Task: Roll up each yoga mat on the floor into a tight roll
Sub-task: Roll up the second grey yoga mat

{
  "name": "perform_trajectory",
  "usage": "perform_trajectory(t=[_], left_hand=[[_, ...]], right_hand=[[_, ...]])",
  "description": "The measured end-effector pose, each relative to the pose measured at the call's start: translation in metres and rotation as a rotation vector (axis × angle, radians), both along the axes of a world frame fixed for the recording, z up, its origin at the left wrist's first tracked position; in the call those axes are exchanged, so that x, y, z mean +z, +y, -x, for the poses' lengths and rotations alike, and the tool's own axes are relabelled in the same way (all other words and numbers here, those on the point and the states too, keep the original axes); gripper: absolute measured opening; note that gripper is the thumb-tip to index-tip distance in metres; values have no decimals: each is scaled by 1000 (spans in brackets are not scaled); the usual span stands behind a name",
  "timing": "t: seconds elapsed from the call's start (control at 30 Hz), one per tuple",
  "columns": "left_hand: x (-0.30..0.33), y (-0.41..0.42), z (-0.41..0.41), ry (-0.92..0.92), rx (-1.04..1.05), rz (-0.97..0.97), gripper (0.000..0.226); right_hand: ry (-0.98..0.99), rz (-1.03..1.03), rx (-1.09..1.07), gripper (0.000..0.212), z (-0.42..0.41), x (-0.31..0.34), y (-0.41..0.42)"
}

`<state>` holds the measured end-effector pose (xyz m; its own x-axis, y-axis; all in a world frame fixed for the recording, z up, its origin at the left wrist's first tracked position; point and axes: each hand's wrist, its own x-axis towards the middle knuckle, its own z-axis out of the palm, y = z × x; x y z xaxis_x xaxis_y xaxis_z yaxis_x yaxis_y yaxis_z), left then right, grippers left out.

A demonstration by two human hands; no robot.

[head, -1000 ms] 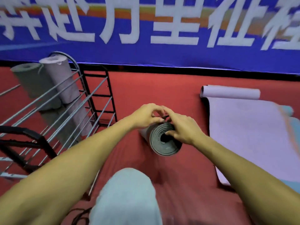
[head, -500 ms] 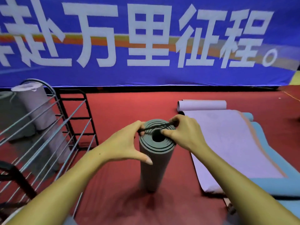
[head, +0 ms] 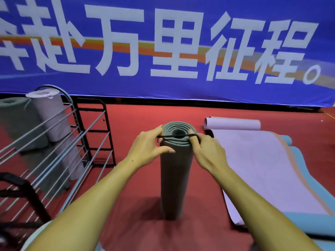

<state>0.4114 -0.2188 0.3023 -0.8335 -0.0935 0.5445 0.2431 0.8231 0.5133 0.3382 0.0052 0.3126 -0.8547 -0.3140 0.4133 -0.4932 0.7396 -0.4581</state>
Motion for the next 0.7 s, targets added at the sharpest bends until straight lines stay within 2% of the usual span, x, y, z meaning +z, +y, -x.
perform_trajectory(t=[0.07,0.13,0.2,0.33,0.43,0.53,0.6,0.7], left_hand=[[0,4,5,20,67,-8,50],[-4,8,11,17,129,0,53],[-12,6,17,22,177,17,54],[-27,-5,22,36,153,-23,51],[-38,-2,22,9,110,22,49],[-49,-1,23,-110,56,79,49],[-57,-5,27,-208,28,46,54],[-75,-16,44,-308,6,-19,70]], right_hand=[[25,-67,-71,57,4,3,-3],[45,-83,-75,52,10,2,-4],[42,-44,-6,43,20,-4,-3],[0,-15,211,42,32,-21,10],[56,-93,252,34,29,-29,10],[37,-274,216,22,32,-43,7],[2,-400,170,25,42,-61,10],[-46,-406,176,24,59,-79,14]])
